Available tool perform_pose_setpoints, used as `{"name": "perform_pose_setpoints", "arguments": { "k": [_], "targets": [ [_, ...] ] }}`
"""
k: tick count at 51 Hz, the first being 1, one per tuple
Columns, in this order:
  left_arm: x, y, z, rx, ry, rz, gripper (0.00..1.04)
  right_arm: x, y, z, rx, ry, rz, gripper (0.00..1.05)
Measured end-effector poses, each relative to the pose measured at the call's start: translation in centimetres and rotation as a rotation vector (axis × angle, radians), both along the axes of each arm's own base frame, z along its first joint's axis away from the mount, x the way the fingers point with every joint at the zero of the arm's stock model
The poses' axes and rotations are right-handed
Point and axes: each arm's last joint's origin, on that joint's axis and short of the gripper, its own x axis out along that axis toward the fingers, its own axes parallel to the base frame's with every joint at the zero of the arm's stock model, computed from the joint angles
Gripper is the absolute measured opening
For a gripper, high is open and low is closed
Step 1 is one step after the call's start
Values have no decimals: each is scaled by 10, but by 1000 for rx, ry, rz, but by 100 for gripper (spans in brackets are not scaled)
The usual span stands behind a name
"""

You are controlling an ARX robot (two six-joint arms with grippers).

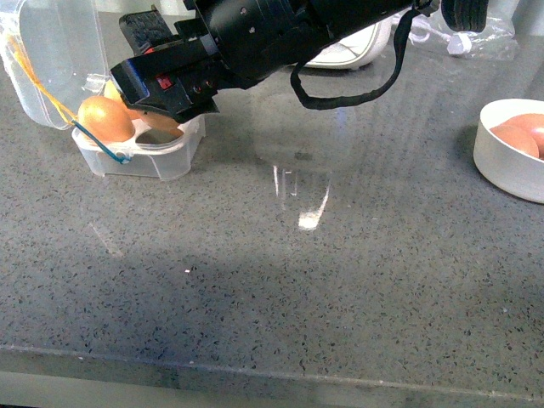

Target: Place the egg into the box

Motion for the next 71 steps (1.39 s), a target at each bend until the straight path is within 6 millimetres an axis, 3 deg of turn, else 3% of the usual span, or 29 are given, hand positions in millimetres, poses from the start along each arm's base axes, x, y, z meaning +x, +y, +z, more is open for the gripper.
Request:
{"name": "perform_pose_setpoints", "arguments": {
  "k": [21, 36, 45, 56, 63, 71],
  "targets": [
    [0, 0, 0, 0, 0, 0, 98, 3, 5, -4, 0, -4, 3, 42],
    [0, 0, 0, 0, 0, 0, 98, 4, 4, -3, -10, -16, 1, 99],
    [0, 0, 0, 0, 0, 0, 98, -1, -7, 15, 36, -74, -31, 97],
    [0, 0, 0, 0, 0, 0, 98, -8, -55, 46, 78, -181, -254, 97],
    [0, 0, 0, 0, 0, 0, 98, -17, -99, 41, 100, -186, -463, 97],
    [0, 0, 0, 0, 0, 0, 98, -44, -163, 23, 73, -175, -793, 97]
  ]
}}
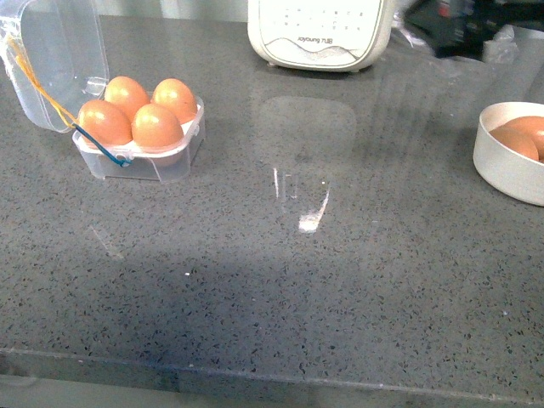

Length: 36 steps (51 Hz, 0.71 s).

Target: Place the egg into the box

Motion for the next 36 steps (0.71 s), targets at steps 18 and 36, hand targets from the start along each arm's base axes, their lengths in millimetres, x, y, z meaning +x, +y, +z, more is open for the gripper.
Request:
{"name": "perform_pose_setpoints", "arguments": {
  "k": [18, 36],
  "targets": [
    [0, 0, 0, 0, 0, 0, 98, -106, -111, -24, -212, -180, -497, 97],
    [0, 0, 0, 0, 0, 0, 98, -173, -109, -38, 31, -323, -376, 24]
  ]
}}
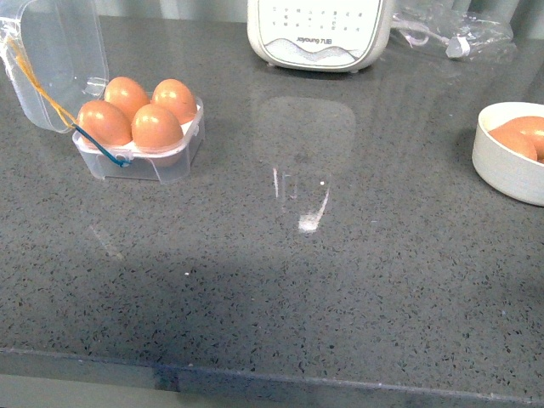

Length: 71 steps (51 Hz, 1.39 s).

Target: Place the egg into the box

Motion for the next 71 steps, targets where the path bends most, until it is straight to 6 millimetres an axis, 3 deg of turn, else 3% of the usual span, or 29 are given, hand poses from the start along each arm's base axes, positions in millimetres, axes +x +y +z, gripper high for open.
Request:
{"name": "perform_pose_setpoints", "arguments": {
  "k": [7, 27, 71],
  "targets": [
    [0, 0, 0, 0, 0, 0, 98, -6, 7, -4, 1, 4, 0, 3],
    [0, 0, 0, 0, 0, -1, 98, -21, 27, -15, 2, -9, 11, 3],
    [0, 0, 0, 0, 0, 0, 98, -47, 28, -17, 2, -13, 6, 3]
  ]
}}
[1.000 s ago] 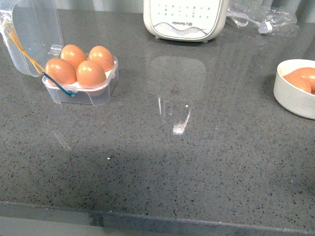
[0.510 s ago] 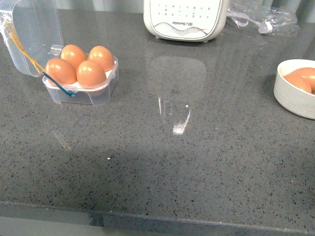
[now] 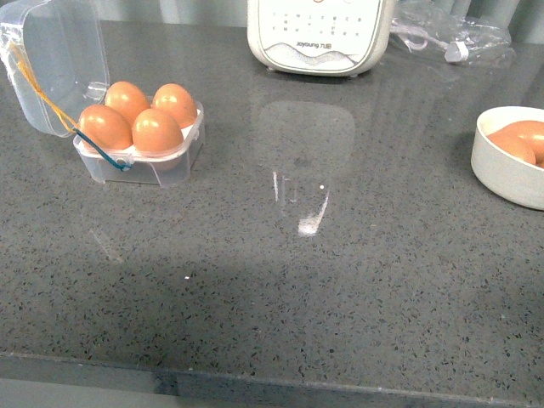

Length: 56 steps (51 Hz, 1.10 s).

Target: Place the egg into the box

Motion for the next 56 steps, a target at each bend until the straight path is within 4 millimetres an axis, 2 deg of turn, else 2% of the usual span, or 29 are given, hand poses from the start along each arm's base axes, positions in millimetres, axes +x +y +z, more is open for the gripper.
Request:
{"name": "perform_pose_setpoints", "arguments": {
  "k": [11, 13, 23, 33, 40, 56],
  "targets": [
    [0, 0, 0, 0, 0, 0, 98, 0, 0, 0, 0, 3, 0, 3],
    [0, 0, 0, 0, 0, 0, 98, 0, 0, 0, 0, 3, 0, 7],
    [0, 0, 0, 0, 0, 0, 98, 0, 0, 0, 0, 3, 0, 38],
    [0, 0, 0, 0, 0, 0, 98, 0, 0, 0, 0, 3, 0, 77],
    [0, 0, 0, 0, 0, 0, 98, 0, 0, 0, 0, 3, 0, 98],
    [0, 0, 0, 0, 0, 0, 98, 0, 0, 0, 1, 3, 0, 97]
  ]
}}
